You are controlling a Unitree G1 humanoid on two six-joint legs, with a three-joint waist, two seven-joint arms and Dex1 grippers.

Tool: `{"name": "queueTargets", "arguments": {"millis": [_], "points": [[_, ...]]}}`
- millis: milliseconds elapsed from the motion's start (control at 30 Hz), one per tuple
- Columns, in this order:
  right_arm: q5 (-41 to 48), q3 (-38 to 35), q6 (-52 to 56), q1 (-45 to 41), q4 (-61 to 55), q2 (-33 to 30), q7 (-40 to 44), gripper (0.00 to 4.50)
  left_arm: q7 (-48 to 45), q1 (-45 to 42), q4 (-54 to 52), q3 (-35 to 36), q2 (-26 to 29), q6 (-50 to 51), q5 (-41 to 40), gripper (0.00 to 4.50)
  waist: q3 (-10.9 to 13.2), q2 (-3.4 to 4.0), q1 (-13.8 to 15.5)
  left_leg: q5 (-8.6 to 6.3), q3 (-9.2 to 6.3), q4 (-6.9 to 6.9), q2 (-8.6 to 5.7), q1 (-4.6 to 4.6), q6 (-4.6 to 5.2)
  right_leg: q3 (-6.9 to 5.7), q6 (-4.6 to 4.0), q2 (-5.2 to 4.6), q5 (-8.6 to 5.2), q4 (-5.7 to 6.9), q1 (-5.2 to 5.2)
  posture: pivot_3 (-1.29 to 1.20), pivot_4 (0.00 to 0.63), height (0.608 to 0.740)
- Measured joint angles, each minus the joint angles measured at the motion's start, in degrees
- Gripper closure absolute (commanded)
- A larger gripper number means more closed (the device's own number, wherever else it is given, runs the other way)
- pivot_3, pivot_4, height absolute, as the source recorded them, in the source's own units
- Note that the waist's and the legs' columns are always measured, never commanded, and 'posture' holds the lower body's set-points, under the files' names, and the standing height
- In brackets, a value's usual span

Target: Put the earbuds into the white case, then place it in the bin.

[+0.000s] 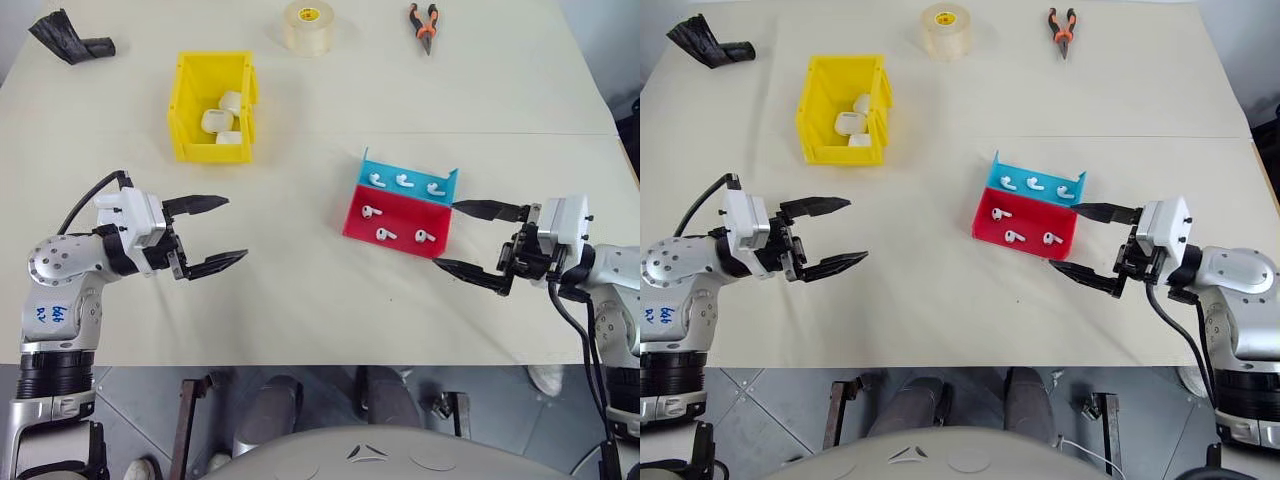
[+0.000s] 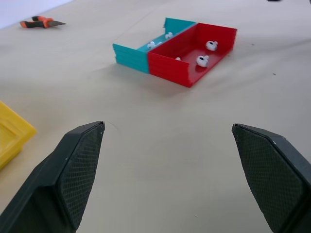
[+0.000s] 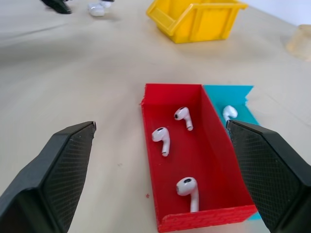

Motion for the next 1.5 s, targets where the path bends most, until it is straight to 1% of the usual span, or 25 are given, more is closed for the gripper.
{"name": "queueTargets", "arguments": {"millis": [167, 233, 300, 367, 400, 500, 567, 633, 700, 800, 867, 967, 1033, 1067, 1100, 1167, 1200, 1233, 1300, 1367, 1400, 1433, 1500], "points": [[-0.16, 0.51, -0.3, -1.4, 1.24, 0.5, 0.35, 0.0, 2.66, -0.09, -0.69, 0.03, 0.01, 0.02, 1.12, 0.04, 0.0, 0.0, -0.1, 0.0, 0.0, -0.01, 0.03, 0.0, 0.0, -0.01, 0.0, 0.02, 0.0, -0.01, -0.01, 0.0, 0.15, 0.74], [-0.07, 1.4, -0.86, -2.06, 1.32, 1.77, 0.53, 0.0, 4.49, 0.98, -2.45, 0.34, 0.14, 2.33, 1.03, 0.04, 0.0, 0.0, -0.15, 0.0, 0.0, -0.01, 0.02, 0.0, 0.0, 0.01, 0.0, 0.01, 0.0, 0.0, -0.02, 0.0, 0.15, 0.74], [0.1, 2.59, -0.96, -2.99, 1.21, 3.49, 0.6, 0.0, 7.43, 3.23, -4.15, 1.99, 0.2, 4.54, 1.07, 0.04, 0.0, 0.0, -0.44, 0.0, 0.0, -0.04, 0.04, 0.01, 0.0, 0.02, 0.0, 0.03, 0.0, -0.01, -0.04, 0.0, 0.15, 0.74], [0.61, 4.2, -0.91, -4.49, 0.43, 5.54, 0.62, 0.0, 11.43, 8.17, -6.84, 5.81, 0.09, 6.46, 1.1, 0.04, 0.01, 0.03, -1.19, 0.0, -0.02, -0.11, 0.07, 0.02, 0.0, 0.05, 0.0, 0.04, 0.0, -0.02, -0.09, 0.0, 0.15, 0.74], [0.73, 5.35, -1.21, -5.88, -0.74, 8.31, -0.02, 0.0, 15.49, 13.17, -9.94, 9.9, -0.97, 8.5, 1.17, 0.04, 0.01, 0.03, -1.95, 0.0, -0.09, -0.19, 0.1, 0.13, -0.01, 0.15, 0.0, 0.04, 0.0, -0.04, -0.13, 0.0, 0.15, 0.74], [0.85, 8.45, -3.24, -7.81, -2.93, 13.52, -1.13, 0.0, 22.72, 22.49, -16.32, 15.89, -3.72, 13.62, 1.03, 0.04, 0.01, 0.03, -1.97, -0.06, -0.46, -0.51, 0.01, 0.56, -0.1, 0.2, 0.0, 0.03, 0.0, -0.17, -0.01, 0.0, 0.15, 0.74], [0.49, 8.99, -5.68, -8.54, -3.22, 15.3, -1.16, 0.0, 26.52, 28.24, -21.68, 18.5, -5.92, 17.46, 0.29, 0.04, 0.02, 0.04, -1.62, -0.06, -0.46, -0.55, -0.09, 0.75, -0.09, 0.27, 0.0, 0.03, 0.0, -0.27, 0.12, 0.0, 0.15, 0.74], [0.26, 9.27, -7.75, -9.02, -3.19, 16.03, -0.67, 0.0, 31.03, 32.93, -26.03, 21.51, -8.88, 21.2, -0.34, 0.04, 0.02, 0.04, -0.86, -0.08, -0.6, -0.62, -0.11, 0.8, -0.05, 0.26, -0.07, 0.08, 0.14, -0.66, 0.24, 0.0, 0.15, 0.74], [0.34, 9.33, -8.71, -9.18, -3.14, 16.39, -0.14, 0.0, 34.85, 34.86, -28.07, 23.67, -11.05, 23.91, -0.8, 0.04, 0.02, 0.04, 0.06, -0.08, -0.65, -0.62, -0.11, 0.81, -0.06, 0.26, -0.05, 0.11, 0.27, -0.8, 0.3, 0.0, 0.15, 0.74], [0.75, 9.76, -8.14, -10.41, -3.2, 16.49, -0.17, 0.0, 40.49, 35.66, -31.05, 26.92, -14.09, 27.76, -2.0, 0.04, 0.01, 0.03, 0.49, -0.08, -0.71, -0.62, -0.14, 0.84, -0.06, 0.27, -0.07, 0.1, 0.35, -0.83, 0.37, 0.0, 0.15, 0.74], [1.87, 9.78, -6.13, -10.72, -3.39, 16.0, -0.17, 0.0, 43.25, 35.47, -32.48, 27.79, -14.58, 30.91, -3.36, 0.04, 0.01, 0.03, 0.49, -0.08, -0.73, -0.63, -0.13, 0.85, -0.06, 0.28, -0.07, 0.09, 0.36, -0.82, 0.38, 0.0, 0.15, 0.74], [3.45, 9.7, -1.8, -10.56, -3.45, 12.27, 0.78, 0.0, 46.28, 32.69, -33.82, 28.64, -13.0, 37.54, -6.14, 0.04, 0.01, 0.03, 0.5, -0.08, -0.75, -0.65, -0.13, 0.86, -0.05, 0.32, -0.08, 0.09, 0.36, -0.82, 0.38, 0.0, 0.15, 0.74], [4.03, 9.41, 0.4, -10.47, -3.39, 10.06, 1.67, 0.0, 49.23, 27.63, -33.67, 29.2, -8.65, 45.47, -8.32, 0.04, 0.01, 0.03, 0.63, -0.09, -0.86, -0.65, -0.1, 0.86, -0.07, 0.36, -0.09, 0.09, 0.37, -0.82, 0.39, 0.0, 0.15, 0.74], [4.22, 8.96, 1.04, -10.49, -3.25, 9.59, 2.05, 0.0, 51.09, 23.27, -33.49, 29.49, -6.14, 51.73, -9.87, 0.04, 0.01, 0.03, 0.65, -0.09, -0.87, -0.65, -0.11, 0.87, -0.08, 0.38, -0.09, 0.09, 0.37, -0.79, 0.4, 0.0, 0.15, 0.74], [4.31, 8.74, 1.4, -10.81, -2.75, 9.46, 2.38, 0.0, 52.75, 17.5, -32.5, 28.95, -2.01, 60.39, -10.85, 0.04, 0.01, 0.02, 0.77, -0.09, -0.93, -0.63, -0.12, 0.87, -0.08, 0.4, -0.09, 0.09, 0.37, -0.77, 0.41, 0.0, 0.15, 0.74], [4.36, 8.6, 1.51, -11.21, -2.38, 9.4, 2.53, 0.0, 54.38, 10.62, -30.57, 27.43, 5.19, 70.34, -11.05, 0.04, -0.01, 0.0, 0.2, -0.09, -0.99, -0.69, -0.14, 0.9, -0.09, 0.43, -0.12, 0.11, 0.38, -0.6, 0.4, 0.0, 0.15, 0.74], [4.34, 8.5, 1.53, -11.16, -2.15, 9.36, 2.53, 0.0, 54.99, 7.09, -29.23, 26.6, 7.36, 73.96, -10.93, 0.04, -0.02, 0.02, -0.02, -0.09, -1.08, -0.78, -0.23, 0.97, -0.08, 0.38, -0.12, 0.13, 0.39, -0.6, 0.36, 0.0, 0.15, 0.74], [4.33, 8.44, 1.52, -11.02, -1.91, 9.34, 2.5, 0.0, 55.73, 2.26, -27.2, 25.78, 8.32, 77.91, -10.58, 0.04, -0.01, 0.02, -0.09, -0.09, -1.15, -0.85, -0.35, 1.01, -0.08, 0.35, -0.12, 0.16, 0.39, -0.59, 0.25, 0.0, 0.15, 0.74], [4.25, 8.7, 1.56, -10.69, -1.7, 9.66, 2.39, 0.0, 56.43, -6.49, -21.34, 21.83, 11.73, 84.56, -9.82, 0.04, -0.01, 0.02, -0.29, -0.09, -1.27, -0.88, -0.42, 0.95, -0.07, 0.28, -0.12, 0.16, 0.39, -0.52, 0.12, 0.0, 0.15, 0.74], [4.22, 8.59, 1.52, -9.96, -2.02, 9.82, 2.12, 0.0, 56.09, -12.38, -16.02, 17.43, 15.28, 87.9, -9.52, 0.04, -0.01, 0.02, -0.98, -0.09, -1.35, -0.91, -0.56, 0.99, -0.07, 0.23, -0.13, 0.14, 0.4, -0.44, 0.0, 0.0, 0.15, 0.74], [4.19, 8.65, 1.52, -9.67, -2.15, 9.95, 1.89, 0.0, 55.93, -14.52, -14.12, 16.19, 15.87, 88.31, -9.34, 0.04, -0.01, 0.02, -1.3, -0.09, -1.43, -0.91, -0.65, 1.0, -0.07, 0.24, -0.13, 0.09, 0.4, -0.38, -0.04, 0.0, 0.15, 0.74], [4.16, 8.61, 1.45, -9.0, -2.62, 10.14, 1.46, 0.0, 55.35, -17.29, -11.15, 13.42, 16.74, 88.27, -8.76, 0.04, -0.01, 0.02, -1.48, -0.09, -1.48, -0.85, -0.74, 0.99, -0.07, 0.24, -0.13, 0.04, 0.4, -0.25, -0.15, 0.0, 0.15, 0.74], [4.11, 8.63, 1.32, -7.77, -3.56, 10.44, 0.83, 0.0, 54.57, -19.59, -6.87, 9.68, 17.75, 87.63, -7.08, 0.04, -0.01, 0.02, -1.68, -0.09, -1.59, -0.84, -0.97, 1.01, -0.07, 0.3, -0.13, -0.05, 0.4, -0.06, -0.42, 0.0, 0.15, 0.74]]}}
